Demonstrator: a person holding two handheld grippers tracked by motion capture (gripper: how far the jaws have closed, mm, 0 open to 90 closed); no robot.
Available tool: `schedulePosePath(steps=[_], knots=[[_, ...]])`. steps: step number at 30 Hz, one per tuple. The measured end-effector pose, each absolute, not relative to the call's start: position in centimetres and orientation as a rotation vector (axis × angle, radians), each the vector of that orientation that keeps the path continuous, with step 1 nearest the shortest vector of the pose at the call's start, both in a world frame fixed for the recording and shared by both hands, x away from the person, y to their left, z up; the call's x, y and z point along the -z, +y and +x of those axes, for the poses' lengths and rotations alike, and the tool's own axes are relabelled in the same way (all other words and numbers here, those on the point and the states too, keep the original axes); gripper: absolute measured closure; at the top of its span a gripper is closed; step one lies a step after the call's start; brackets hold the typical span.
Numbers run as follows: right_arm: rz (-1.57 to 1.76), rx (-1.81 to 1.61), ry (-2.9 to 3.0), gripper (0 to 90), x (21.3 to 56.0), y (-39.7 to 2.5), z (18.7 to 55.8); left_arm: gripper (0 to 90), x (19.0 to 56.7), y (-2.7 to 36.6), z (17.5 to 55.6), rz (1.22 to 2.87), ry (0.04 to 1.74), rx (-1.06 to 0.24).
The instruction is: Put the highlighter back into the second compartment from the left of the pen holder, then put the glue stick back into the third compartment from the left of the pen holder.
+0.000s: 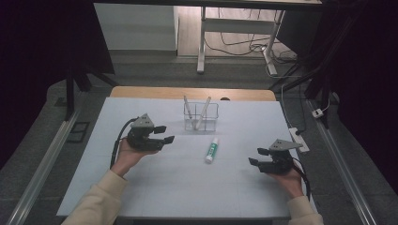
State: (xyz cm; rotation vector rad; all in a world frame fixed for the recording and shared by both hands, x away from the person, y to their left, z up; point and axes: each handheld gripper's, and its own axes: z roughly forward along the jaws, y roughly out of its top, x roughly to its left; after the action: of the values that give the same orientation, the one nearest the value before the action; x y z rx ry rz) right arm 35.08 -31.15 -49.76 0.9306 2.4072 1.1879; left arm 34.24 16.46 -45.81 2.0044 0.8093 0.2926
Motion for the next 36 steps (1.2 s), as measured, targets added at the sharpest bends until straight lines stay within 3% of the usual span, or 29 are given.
schedulePosePath(steps=[21,36], knots=[[0.911,-1.200,2.400,37.7,49.4,-30.8,35.0,34.5,48.9,18.1,30.2,2.095,0.912,-0.253],[0.930,-1.163,2.432,36.7,49.0,-29.6,35.4,32.6,49.4,17.6,30.0,2.139,0.917,-0.238]])
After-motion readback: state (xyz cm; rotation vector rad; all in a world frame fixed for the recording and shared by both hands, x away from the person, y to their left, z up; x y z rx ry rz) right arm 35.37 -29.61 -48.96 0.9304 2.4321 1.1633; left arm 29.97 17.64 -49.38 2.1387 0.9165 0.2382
